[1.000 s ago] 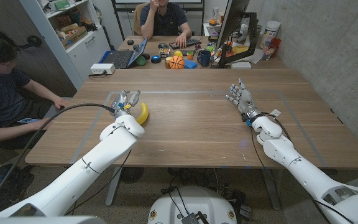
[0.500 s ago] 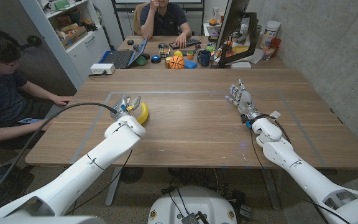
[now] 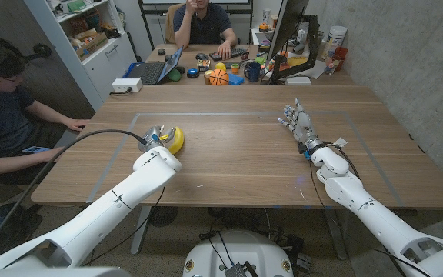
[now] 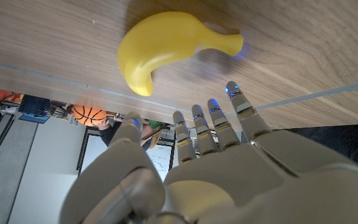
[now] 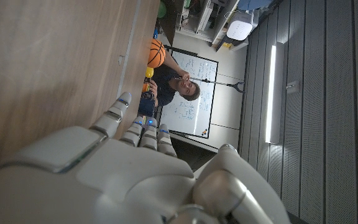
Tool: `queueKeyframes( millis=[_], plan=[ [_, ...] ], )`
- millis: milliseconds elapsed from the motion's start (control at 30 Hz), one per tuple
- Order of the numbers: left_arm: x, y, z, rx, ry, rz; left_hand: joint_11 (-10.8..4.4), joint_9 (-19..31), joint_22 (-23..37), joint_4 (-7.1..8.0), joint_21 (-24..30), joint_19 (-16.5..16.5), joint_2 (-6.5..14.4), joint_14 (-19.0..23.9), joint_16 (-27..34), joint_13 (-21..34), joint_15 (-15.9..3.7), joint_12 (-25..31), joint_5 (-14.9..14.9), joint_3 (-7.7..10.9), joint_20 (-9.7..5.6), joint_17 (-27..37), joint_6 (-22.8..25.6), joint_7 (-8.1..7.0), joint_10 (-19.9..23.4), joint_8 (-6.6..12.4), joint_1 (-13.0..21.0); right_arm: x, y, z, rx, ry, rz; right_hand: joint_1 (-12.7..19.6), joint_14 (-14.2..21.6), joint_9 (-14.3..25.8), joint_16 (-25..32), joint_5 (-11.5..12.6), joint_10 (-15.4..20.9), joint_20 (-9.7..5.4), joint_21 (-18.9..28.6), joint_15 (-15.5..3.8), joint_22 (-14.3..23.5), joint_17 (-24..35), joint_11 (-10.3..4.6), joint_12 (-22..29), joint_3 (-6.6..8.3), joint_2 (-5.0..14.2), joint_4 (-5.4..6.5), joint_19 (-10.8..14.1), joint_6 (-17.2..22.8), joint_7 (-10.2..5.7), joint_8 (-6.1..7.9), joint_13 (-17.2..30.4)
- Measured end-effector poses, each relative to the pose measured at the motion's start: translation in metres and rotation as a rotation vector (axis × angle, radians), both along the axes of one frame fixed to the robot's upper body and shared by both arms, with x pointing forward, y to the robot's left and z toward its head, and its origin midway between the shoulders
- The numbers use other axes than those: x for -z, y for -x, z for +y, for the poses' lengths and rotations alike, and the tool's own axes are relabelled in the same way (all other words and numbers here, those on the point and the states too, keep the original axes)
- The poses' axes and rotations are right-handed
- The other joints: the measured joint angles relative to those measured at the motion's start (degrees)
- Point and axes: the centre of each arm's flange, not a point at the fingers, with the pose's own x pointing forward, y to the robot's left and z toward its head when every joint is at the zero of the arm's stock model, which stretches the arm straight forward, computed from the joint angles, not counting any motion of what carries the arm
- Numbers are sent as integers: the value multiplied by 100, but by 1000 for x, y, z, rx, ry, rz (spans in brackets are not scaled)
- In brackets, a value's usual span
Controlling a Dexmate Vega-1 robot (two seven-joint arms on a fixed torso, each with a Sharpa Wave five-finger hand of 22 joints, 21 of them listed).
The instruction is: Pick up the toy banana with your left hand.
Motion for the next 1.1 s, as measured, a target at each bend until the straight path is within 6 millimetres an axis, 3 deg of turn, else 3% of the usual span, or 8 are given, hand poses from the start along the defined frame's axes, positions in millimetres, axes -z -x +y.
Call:
queueKeyframes(
  millis=[1100],
  plan=[
    [2, -3, -24, 31, -155, 75, -83, 53, -1, -28, -43, -53, -221, -44, 0, -20, -43, -28, 0, 29, 53, 1, 249, -203, 20, 109, 372, 7, 6, -3, -9, -25, -14, 0, 32, 0, 0, 0, 0, 21, 0, 31, 0, 0, 0, 0, 0, 0, 0, 22, 0, 0, 0, 0]
  ],
)
